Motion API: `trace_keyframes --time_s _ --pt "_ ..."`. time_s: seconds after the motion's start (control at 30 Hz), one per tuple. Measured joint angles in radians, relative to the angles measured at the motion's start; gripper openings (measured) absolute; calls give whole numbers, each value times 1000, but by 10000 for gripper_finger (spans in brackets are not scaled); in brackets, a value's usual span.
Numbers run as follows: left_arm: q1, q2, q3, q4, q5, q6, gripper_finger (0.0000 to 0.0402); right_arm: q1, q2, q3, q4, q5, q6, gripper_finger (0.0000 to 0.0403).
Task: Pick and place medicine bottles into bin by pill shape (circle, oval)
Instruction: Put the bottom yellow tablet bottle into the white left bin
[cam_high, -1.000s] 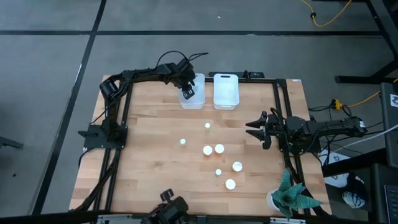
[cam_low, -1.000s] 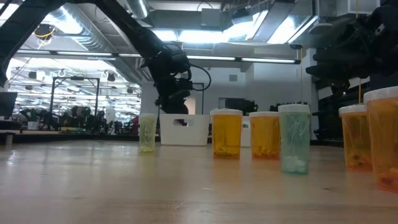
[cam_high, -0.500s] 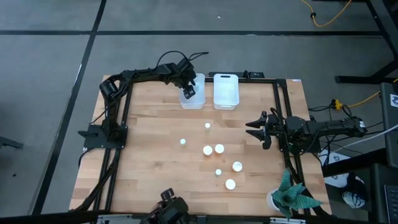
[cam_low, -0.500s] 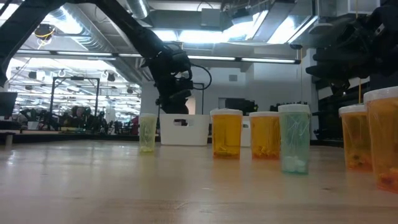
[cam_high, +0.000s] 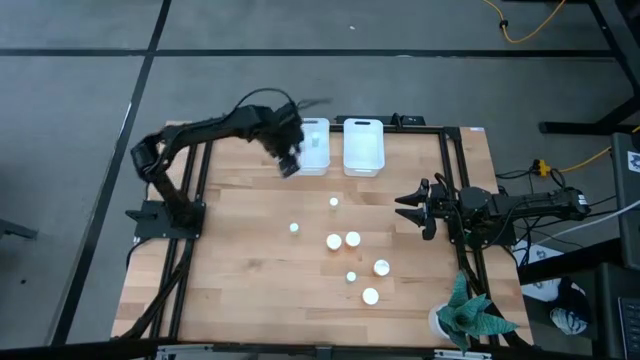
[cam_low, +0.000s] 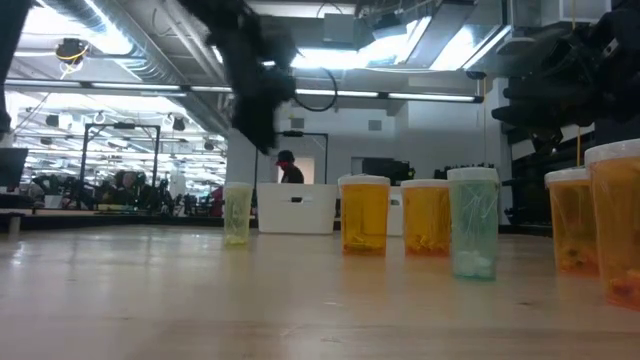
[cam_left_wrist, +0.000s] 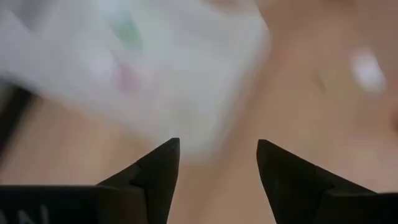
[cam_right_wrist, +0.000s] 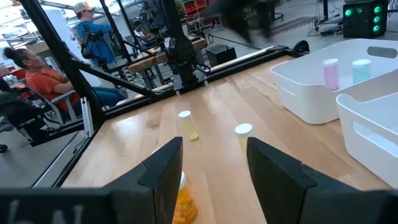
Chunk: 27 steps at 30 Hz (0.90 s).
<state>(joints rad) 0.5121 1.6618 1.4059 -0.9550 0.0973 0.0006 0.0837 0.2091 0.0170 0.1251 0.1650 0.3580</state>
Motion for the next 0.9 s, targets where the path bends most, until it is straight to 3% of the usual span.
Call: trace_keyframes --time_s 0.17,0.3,0.43,0.67,0.9 --pt "-140 -82 -10 -298 -30 -30 203 0 0 0 -6 0 0 181" --pt "-255 -130 -94 -299 -36 -52 203 0 0 0 -10 0 0 181" --pt "-361 -145 -230 -188 -42 -42 203 0 0 0 -12 0 0 181" --pt "-486 -145 -483 241 -69 -49 203 0 0 0 -16 0 0 181" --pt "-563 -144 -586 508 -89 -78 203 0 0 0 -16 0 0 181"
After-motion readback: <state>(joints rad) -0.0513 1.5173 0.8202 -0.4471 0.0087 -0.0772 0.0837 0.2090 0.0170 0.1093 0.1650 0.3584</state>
